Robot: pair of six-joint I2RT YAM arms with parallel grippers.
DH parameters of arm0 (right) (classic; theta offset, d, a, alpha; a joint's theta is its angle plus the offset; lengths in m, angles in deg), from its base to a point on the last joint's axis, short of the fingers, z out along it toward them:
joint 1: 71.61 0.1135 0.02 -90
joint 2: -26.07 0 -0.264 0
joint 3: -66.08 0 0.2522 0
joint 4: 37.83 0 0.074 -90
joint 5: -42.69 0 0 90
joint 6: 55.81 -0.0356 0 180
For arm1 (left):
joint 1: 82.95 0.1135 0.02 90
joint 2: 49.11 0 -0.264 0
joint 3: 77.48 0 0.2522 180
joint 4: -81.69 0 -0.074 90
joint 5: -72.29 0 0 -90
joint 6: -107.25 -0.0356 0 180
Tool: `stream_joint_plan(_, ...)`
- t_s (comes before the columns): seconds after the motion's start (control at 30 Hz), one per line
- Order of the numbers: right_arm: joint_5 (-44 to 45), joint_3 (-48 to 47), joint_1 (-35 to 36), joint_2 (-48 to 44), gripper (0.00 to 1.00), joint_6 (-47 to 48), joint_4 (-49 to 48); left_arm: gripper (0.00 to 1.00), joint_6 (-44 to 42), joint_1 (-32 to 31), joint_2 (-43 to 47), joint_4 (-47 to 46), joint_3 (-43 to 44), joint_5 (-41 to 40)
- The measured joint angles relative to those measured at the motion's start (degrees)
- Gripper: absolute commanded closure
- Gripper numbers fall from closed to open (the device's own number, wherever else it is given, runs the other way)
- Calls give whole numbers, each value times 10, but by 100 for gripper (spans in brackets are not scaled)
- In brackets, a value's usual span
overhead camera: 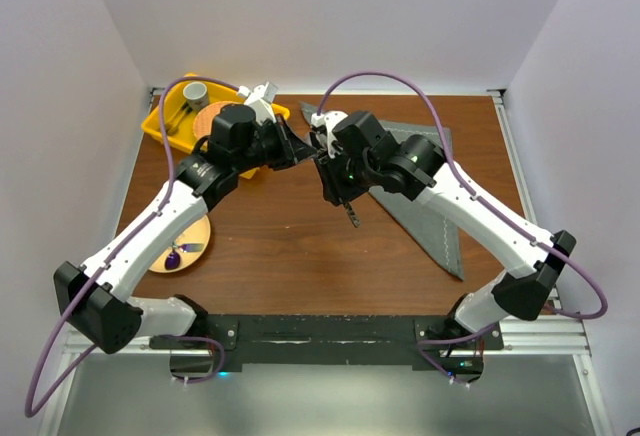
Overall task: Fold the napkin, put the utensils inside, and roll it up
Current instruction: Pass the utensil from the left arm to the right
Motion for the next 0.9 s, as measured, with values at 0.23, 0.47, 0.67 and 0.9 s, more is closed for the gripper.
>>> stream_joint_plan(0.23,52,-17,11,9,99,7,18,100,0,1,-2,23,13,-4)
stream_joint_plan(0.47,62,2,9,4,100,26,-7,50,2,11,-14,49,34,-1)
stream_joint_plan(0.67,-2,108,-102,1,100,105,-88,45,-26,74,-12,122,58,-26)
stream_joint_plan(0.9,-2,87,-203,164,100,236,-116,46,-89,87,68,172,37,-44)
